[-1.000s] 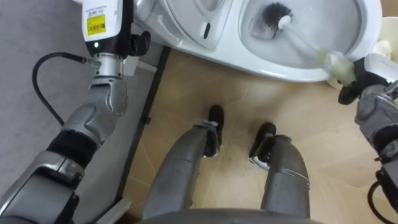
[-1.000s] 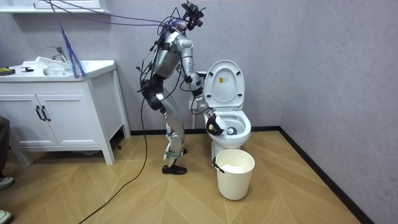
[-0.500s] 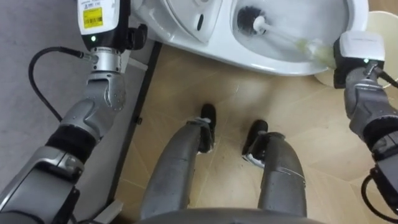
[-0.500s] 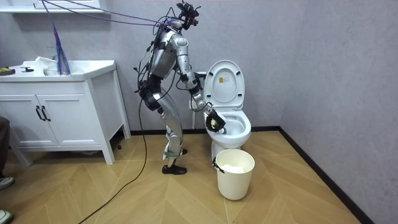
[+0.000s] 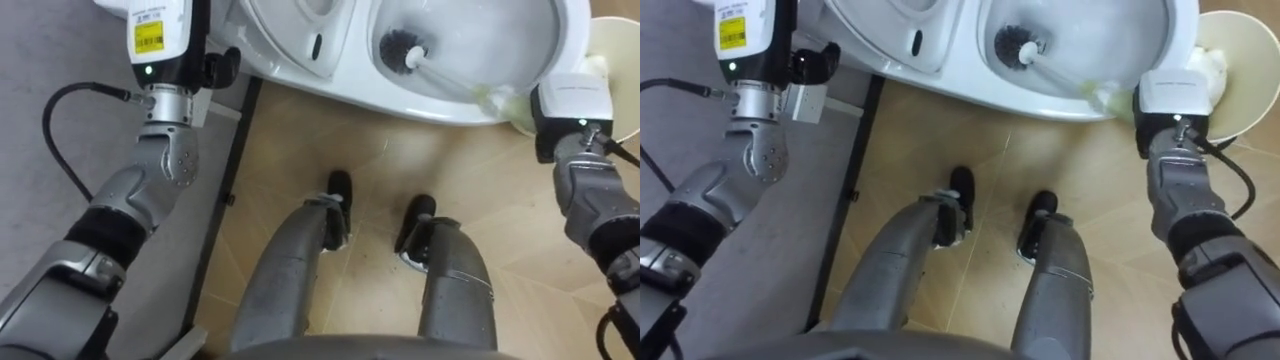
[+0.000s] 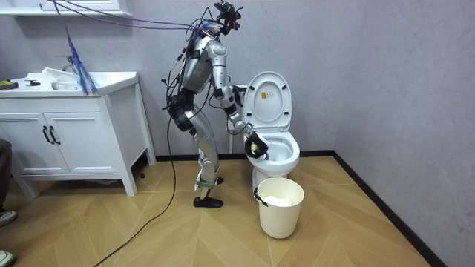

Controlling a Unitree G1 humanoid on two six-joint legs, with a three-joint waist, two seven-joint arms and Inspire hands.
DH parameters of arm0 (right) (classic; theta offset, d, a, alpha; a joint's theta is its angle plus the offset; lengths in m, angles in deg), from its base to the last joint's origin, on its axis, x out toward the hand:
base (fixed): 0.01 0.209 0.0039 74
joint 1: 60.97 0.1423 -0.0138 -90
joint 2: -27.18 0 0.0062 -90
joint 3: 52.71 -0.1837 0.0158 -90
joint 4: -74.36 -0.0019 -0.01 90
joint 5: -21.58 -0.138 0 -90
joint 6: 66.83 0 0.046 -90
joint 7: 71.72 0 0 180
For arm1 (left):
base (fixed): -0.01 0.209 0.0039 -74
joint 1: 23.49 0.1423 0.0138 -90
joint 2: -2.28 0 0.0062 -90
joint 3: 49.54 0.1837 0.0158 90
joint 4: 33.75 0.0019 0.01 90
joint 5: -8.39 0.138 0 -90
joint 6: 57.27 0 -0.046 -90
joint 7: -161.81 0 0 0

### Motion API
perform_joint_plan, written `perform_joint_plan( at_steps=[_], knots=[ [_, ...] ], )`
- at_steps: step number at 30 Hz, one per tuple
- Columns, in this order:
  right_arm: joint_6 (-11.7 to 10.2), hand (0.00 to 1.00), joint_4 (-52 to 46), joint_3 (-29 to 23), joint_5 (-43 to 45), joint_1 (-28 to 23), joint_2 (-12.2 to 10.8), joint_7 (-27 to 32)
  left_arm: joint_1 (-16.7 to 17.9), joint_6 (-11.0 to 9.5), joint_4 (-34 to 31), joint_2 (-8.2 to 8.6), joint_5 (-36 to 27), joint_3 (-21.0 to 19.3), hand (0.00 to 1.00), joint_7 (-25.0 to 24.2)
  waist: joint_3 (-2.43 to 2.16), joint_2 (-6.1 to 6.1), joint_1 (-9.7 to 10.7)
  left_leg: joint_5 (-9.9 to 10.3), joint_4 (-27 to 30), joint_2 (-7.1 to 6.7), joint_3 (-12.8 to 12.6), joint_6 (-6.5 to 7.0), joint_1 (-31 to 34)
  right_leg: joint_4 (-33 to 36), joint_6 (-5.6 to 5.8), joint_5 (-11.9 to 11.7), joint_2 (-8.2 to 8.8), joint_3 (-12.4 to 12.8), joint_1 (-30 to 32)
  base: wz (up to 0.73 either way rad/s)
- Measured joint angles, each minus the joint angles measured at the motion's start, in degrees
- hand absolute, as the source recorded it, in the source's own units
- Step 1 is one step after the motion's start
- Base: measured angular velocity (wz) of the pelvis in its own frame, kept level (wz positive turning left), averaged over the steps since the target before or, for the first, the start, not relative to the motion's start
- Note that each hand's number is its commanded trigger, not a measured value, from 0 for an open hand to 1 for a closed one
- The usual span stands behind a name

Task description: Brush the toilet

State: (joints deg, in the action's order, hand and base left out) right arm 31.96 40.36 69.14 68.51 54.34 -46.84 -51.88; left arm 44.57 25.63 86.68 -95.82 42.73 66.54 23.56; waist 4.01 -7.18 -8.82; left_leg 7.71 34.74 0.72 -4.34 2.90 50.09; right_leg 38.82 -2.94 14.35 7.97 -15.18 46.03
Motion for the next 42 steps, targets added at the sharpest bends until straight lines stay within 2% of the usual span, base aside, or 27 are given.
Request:
perform_joint_plan(
  at_steps=[2,6,9,10,13,16,17,20,22,23,24,25,27,30,31,34,37,39,42],
  knots=[
    [-0.3,1.00,1.9,0.6,0.1,2.7,0.2,0.0,-0.5,0.1,0.0,-0.11,0.1,0.0,0.00,-0.3,0.05,0.08,0.0,0.0,0.1,0.34,-0.1,-0.03,0.2,0.2,-0.07,0.0,0.17,-0.2,0.2,0.02],
    [-1.8,1.00,7.0,1.5,1.6,8.7,1.0,-0.1,-1.3,0.8,-0.4,-0.50,1.6,1.0,0.00,-0.1,0.08,1.43,-0.2,0.0,0.5,-0.94,-0.6,0.05,1.1,3.7,-0.09,1.2,1.90,1.1,2.8,0.06],
    [-2.5,1.00,6.9,1.3,8.4,10.3,1.3,0.6,-1.2,0.9,-0.7,-1.43,3.0,1.0,0.00,0.3,0.14,3.46,0.4,0.0,1.1,-1.57,-1.5,0.06,1.4,6.0,-0.19,2.3,3.16,1.6,3.9,0.06],
    [-2.8,1.00,6.6,1.3,11.0,10.7,1.2,1.5,-1.2,0.9,-0.6,-1.76,3.0,1.0,0.00,0.5,0.08,4.29,0.6,0.0,1.2,-1.48,-1.6,0.06,1.3,6.0,-0.20,2.3,3.12,1.6,3.9,0.00],
    [-2.9,1.00,3.6,0.7,18.4,10.8,0.7,2.7,-1.2,1.0,-0.6,-1.87,3.0,0.6,0.00,1.1,0.13,5.79,1.1,0.0,1.8,-1.23,-1.6,0.07,1.3,5.9,-0.21,2.3,2.83,1.7,3.6,-0.05],
    [-1.7,1.00,-3.0,0.7,22.8,9.8,0.4,2.0,-1.2,0.8,-0.6,-1.92,3.4,-0.1,0.00,0.6,0.14,6.00,1.4,0.1,2.0,-0.77,-1.5,0.30,1.2,5.4,-0.08,2.0,2.34,1.5,3.1,-0.05],
    [-1.0,1.00,-5.9,0.7,23.4,8.8,0.2,1.3,-1.2,0.8,-0.6,-1.92,3.4,-0.1,0.00,0.3,0.10,5.88,1.6,0.2,2.1,-0.52,-1.1,0.32,1.1,5.0,-0.32,1.8,2.28,0.7,2.6,0.00],
    [0.8,1.00,-8.9,0.9,23.8,6.8,-1.2,-0.4,-0.8,0.8,-0.6,-1.79,3.2,-0.1,0.00,0.2,0.05,5.62,1.8,0.2,1.8,-0.18,-0.4,0.24,0.8,3.5,-0.24,1.1,1.20,0.4,1.4,-0.02],
    [2.8,1.00,-11.4,0.8,23.2,4.1,-2.6,-2.4,0.0,0.8,-0.8,-1.71,2.2,0.1,0.00,0.1,-0.06,4.82,1.5,0.1,0.9,0.48,-0.2,0.09,-0.1,0.9,-0.32,0.0,-0.23,-0.1,-0.2,-0.16],
    [3.9,1.00,-12.4,0.8,22.3,3.0,-3.4,-3.2,0.5,0.8,-0.7,-1.60,2.0,0.1,0.00,0.1,-0.04,4.27,1.6,0.1,0.5,0.69,-0.1,0.06,-0.7,-0.1,-0.37,-0.4,-0.38,-0.3,-1.0,-0.13],
    [4.2,1.00,-12.8,0.7,21.4,2.5,-3.5,-3.6,0.8,0.7,-0.8,-1.46,1.6,0.2,0.00,0.0,-0.13,3.90,1.6,0.1,0.3,0.72,-0.1,0.05,-0.9,-0.5,-0.37,-0.5,-0.42,-0.6,-1.4,0.00],
    [5.1,1.00,-13.9,0.5,20.3,1.5,-3.5,-4.4,1.0,0.6,-0.8,-1.04,1.0,0.2,0.00,-0.2,-0.13,2.90,1.7,0.1,0.2,0.77,0.0,0.05,-1.1,-1.2,-0.28,-0.7,-0.63,-0.8,-2.0,0.00],
    [5.8,1.00,-15.4,0.2,19.3,0.2,-3.5,-5.2,2.0,0.3,-2.0,-1.09,-0.1,0.1,0.00,-0.8,-0.25,2.04,1.7,0.1,-0.2,0.78,-0.2,0.05,-1.3,-1.4,-0.17,-0.9,-0.97,-0.4,-2.0,-0.02],
    [7.0,1.00,-16.2,0.1,17.9,-0.7,-4.3,-6.5,3.2,-0.4,-2.3,-1.09,-1.3,0.1,0.00,-0.9,-0.85,0.83,1.7,0.2,-0.7,1.11,-0.4,-0.18,-1.4,-2.2,-0.46,-1.1,-1.47,-0.5,-2.2,-0.06],
    [7.5,1.00,-16.2,0.0,17.6,-0.6,-5.2,-7.1,3.4,-0.4,-2.3,-1.26,-1.3,0.1,0.00,-1.1,-0.86,0.49,1.7,0.3,-0.5,1.55,-0.4,-0.45,-1.5,-2.2,-0.57,-1.2,-2.00,-0.3,-2.4,-0.09],
    [7.6,1.00,-14.4,-0.2,17.5,0.0,-5.9,-7.3,3.5,-0.6,-2.3,-0.97,-0.8,0.2,0.00,-1.3,-0.75,-0.51,1.8,0.4,-0.9,1.90,-0.3,-0.91,-2.0,-2.9,-0.89,-1.2,-2.12,-0.4,-2.9,-0.05],
    [7.4,1.00,-8.9,-0.1,15.3,2.4,-5.8,-6.4,3.3,-0.6,-2.3,-0.86,-1.1,1.1,0.00,-1.3,-0.71,-1.46,1.1,0.3,-1.2,1.96,-0.3,-1.19,-2.2,-3.0,-1.25,-1.1,-2.15,-0.3,-2.8,-0.02],
    [6.3,1.00,-4.7,0.1,13.2,4.9,-5.6,-5.4,3.0,-0.3,-2.3,-0.93,-1.0,1.1,0.00,-1.3,-0.66,-1.38,0.5,0.1,-1.1,1.71,-0.4,-1.40,-1.8,-2.1,-1.41,-0.8,-1.86,0.0,-1.8,0.04],
    [4.0,1.00,1.3,0.5,9.4,9.8,-4.2,-4.1,2.0,0.7,-2.3,-1.08,-0.8,1.1,0.00,-1.1,-0.15,-0.20,-0.2,-0.1,-0.9,1.04,-1.8,-1.38,-0.6,1.1,-1.67,0.3,-0.54,1.3,1.2,0.00]
  ],
)
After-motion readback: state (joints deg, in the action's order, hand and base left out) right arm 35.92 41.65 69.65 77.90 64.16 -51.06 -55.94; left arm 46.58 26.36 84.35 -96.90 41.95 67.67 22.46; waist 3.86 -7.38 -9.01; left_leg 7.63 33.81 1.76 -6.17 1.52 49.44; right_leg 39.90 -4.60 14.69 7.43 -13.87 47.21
